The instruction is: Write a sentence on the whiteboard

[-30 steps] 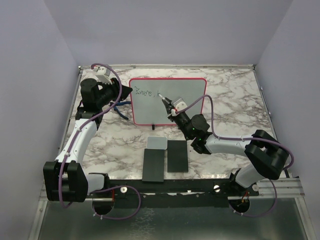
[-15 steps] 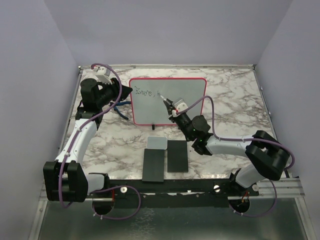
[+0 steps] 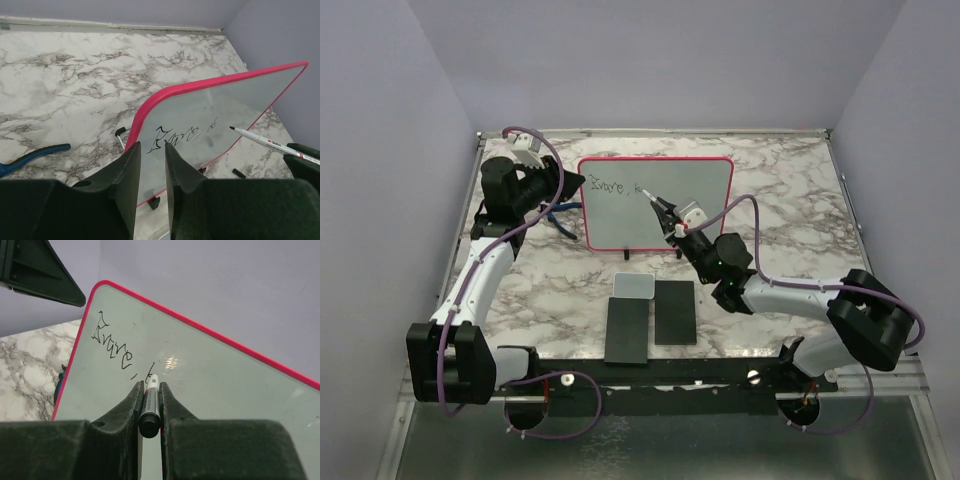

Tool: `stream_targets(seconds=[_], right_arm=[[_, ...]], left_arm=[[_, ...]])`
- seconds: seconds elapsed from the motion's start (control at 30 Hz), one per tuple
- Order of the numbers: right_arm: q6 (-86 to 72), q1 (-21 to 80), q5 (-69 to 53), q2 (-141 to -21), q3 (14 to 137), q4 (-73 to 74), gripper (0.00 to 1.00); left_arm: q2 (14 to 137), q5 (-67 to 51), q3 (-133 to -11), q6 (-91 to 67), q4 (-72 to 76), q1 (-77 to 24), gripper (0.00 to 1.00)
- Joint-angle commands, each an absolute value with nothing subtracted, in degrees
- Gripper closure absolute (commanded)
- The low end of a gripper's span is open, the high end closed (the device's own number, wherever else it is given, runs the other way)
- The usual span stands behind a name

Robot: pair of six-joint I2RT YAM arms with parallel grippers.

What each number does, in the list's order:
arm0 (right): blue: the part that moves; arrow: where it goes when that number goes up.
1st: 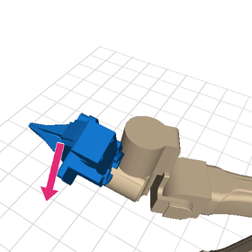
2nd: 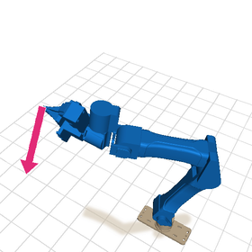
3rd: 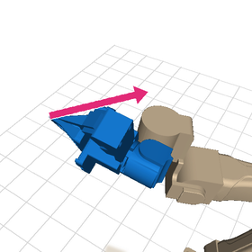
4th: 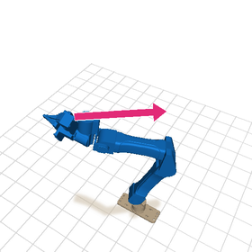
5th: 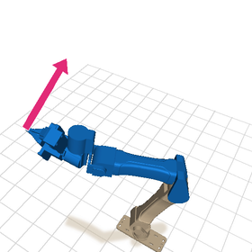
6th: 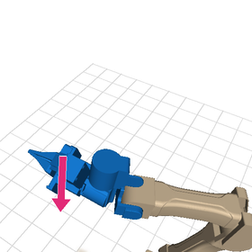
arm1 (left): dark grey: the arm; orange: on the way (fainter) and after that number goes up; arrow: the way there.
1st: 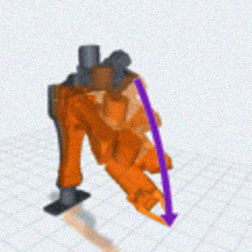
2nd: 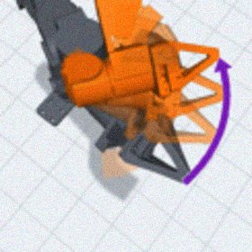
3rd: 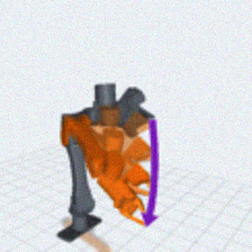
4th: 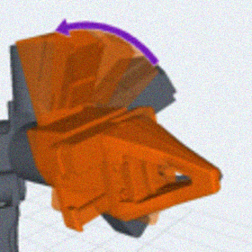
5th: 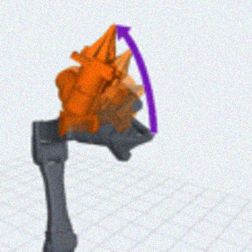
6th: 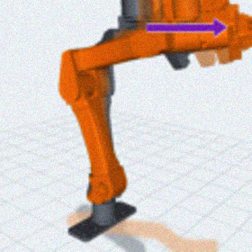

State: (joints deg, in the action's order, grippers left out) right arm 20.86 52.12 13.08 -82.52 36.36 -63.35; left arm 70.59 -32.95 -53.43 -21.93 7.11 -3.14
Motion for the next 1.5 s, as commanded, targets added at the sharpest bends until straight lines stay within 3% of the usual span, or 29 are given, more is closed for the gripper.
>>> stream_targets(seconds=[0.0,1.47], right_arm=[[20.15,52.12,13.04,-82.34,35.71,-63.5,0.99],[22.08,52.12,18.08,-87.08,39.54,-64.95,0.99]], left_arm=[[69.26,-32.67,-52.65,-21.18,6.41,-3.54,0.73],[69.18,-32.6,-52.64,-21.15,6.35,-3.67,0.73]])
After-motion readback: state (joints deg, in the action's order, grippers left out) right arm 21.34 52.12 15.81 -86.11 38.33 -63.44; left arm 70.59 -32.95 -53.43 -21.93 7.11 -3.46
